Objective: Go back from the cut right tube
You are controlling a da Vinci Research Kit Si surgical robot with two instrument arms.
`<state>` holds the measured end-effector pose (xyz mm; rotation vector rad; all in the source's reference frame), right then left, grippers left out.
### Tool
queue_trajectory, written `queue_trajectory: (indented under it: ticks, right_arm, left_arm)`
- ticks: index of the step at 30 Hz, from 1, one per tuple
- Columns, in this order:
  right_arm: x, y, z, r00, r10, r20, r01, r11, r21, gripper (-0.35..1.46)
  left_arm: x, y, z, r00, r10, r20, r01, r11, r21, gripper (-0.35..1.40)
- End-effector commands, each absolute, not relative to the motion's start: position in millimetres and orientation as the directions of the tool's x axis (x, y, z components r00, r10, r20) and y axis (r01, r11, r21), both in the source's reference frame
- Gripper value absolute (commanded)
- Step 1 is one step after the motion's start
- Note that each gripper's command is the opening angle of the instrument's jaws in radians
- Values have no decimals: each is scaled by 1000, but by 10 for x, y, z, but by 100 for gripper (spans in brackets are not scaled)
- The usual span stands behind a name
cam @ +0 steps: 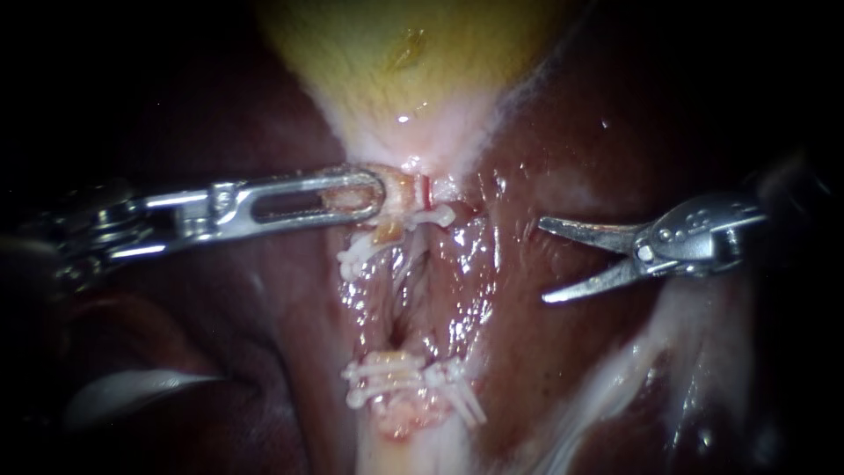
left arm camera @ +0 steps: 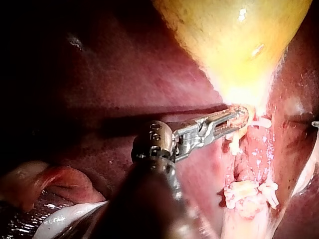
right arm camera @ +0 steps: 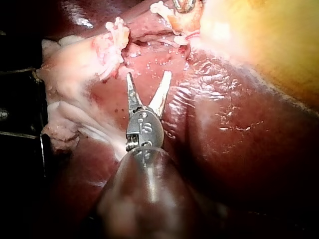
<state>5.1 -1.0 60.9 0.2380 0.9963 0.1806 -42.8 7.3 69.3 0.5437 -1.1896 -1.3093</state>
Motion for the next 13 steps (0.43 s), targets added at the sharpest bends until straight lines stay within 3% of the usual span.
queue_trajectory:
  ticks: [1,13]
  right_arm:
    - [51,-10,609,532,258,-807,-41,959,280,145]
    - [52,-11,608,529,258,-808,-37,959,283,145]
  left_arm:
    - [-429,72,695,-161,-922,352,441,252,862,-35]
    - [-430,71,694,-157,-921,356,440,258,860,-35]
